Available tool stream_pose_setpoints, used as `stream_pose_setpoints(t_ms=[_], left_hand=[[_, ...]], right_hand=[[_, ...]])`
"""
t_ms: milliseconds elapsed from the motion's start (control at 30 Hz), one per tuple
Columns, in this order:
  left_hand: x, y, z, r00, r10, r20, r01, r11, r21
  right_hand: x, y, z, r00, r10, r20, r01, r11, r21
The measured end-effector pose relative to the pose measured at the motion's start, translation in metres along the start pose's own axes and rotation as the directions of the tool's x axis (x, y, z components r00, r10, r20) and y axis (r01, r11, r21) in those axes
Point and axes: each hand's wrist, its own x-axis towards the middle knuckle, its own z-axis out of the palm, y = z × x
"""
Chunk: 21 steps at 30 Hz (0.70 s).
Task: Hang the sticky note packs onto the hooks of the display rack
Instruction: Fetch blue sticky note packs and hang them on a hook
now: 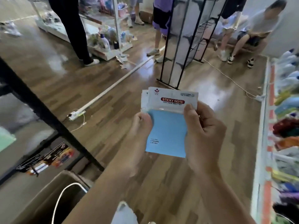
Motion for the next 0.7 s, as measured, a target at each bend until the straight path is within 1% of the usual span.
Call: stream_pose_setpoints(t_ms=[200,300,500,600,700], left_hand=[[0.116,0.011,0.029,0.998,-0.051,0.034,0.052,0.998,-0.028],[0.185,0.021,0.040,0.996,-0.038,0.082,0.044,0.997,-0.071],[0.316,0.059,0.051,0.988,-0.020,0.156,0.044,0.987,-0.153],[0.372,0.074,0.059,0.985,-0.024,0.168,0.052,0.986,-0.161],[0.425,0.080,0.070,0.984,-0.040,0.171,0.067,0.986,-0.153]], right_hand=[[0.102,0.040,-0.005,0.997,-0.010,-0.077,0.007,0.999,-0.039],[0.166,0.054,0.000,0.989,-0.039,-0.141,0.028,0.996,-0.080],[0.287,0.072,0.020,0.978,-0.097,-0.187,0.066,0.984,-0.168],[0.339,0.085,0.025,0.966,-0.101,-0.238,0.061,0.983,-0.172],[0.390,0.101,0.026,0.962,-0.082,-0.259,0.041,0.987,-0.158]])
